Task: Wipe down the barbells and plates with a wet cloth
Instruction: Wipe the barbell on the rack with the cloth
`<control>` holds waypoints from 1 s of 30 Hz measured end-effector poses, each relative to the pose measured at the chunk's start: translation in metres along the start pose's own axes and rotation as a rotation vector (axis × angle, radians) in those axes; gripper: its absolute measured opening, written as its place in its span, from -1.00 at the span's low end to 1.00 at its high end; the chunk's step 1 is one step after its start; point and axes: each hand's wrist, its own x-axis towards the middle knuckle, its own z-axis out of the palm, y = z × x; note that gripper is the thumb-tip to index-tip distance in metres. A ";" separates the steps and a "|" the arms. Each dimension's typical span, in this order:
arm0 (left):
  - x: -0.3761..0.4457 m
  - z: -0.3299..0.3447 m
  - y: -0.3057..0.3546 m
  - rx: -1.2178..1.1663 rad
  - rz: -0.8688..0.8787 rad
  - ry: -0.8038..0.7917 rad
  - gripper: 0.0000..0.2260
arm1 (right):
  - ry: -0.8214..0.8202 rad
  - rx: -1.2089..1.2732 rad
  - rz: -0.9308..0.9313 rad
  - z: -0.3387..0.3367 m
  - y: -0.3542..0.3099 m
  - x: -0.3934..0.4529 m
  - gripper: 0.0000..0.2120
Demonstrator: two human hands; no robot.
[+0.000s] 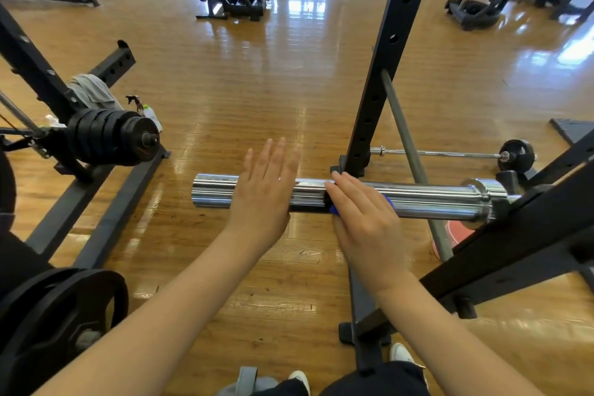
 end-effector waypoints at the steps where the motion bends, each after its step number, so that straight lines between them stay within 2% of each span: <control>1: -0.002 0.004 0.002 -0.005 -0.006 0.055 -0.09 | -0.011 0.001 0.005 0.004 -0.006 0.002 -0.69; 4: -0.001 0.009 0.000 -0.005 0.065 0.137 -0.19 | -0.057 0.000 -0.042 0.016 -0.007 -0.003 -0.69; 6: 0.004 0.009 -0.003 -0.013 0.131 0.125 -0.27 | -0.039 -0.001 -0.091 0.016 0.007 -0.011 -0.70; 8: 0.009 0.000 -0.006 -0.032 0.162 0.013 -0.27 | 0.000 -0.001 -0.087 0.010 0.020 -0.020 -0.68; 10: 0.015 -0.008 -0.009 -0.068 0.169 -0.172 -0.32 | 0.015 0.005 -0.036 0.006 0.026 -0.025 -0.68; 12: 0.025 -0.010 -0.013 -0.115 0.180 -0.257 -0.44 | 0.014 0.013 0.013 0.004 0.028 -0.024 -0.69; 14: 0.028 -0.015 -0.012 -0.115 0.167 -0.271 -0.38 | 0.030 0.036 0.057 -0.001 0.027 -0.015 -0.70; 15: 0.024 -0.015 -0.011 -0.075 0.160 -0.248 -0.29 | 0.048 0.043 0.069 -0.003 0.023 -0.009 -0.70; 17: 0.009 -0.006 -0.006 0.002 0.136 -0.085 -0.14 | 0.061 0.051 0.062 -0.003 0.010 0.000 -0.70; 20: -0.010 0.015 0.004 -0.028 0.088 0.195 -0.17 | -0.019 0.050 0.008 0.011 -0.008 0.002 -0.69; 21: -0.012 0.021 0.005 -0.031 0.075 0.239 -0.18 | -0.047 0.045 -0.014 0.016 -0.009 -0.001 -0.69; 24: -0.011 0.025 0.007 -0.007 0.072 0.261 -0.21 | -0.050 0.039 -0.036 0.017 0.010 -0.013 -0.67; 28: -0.007 0.027 0.007 -0.050 0.075 0.305 -0.50 | -0.035 0.017 -0.007 0.008 0.027 -0.025 -0.62; 30: -0.005 0.023 0.007 -0.083 0.081 0.288 -0.55 | -0.017 0.056 0.024 0.007 0.026 -0.024 -0.64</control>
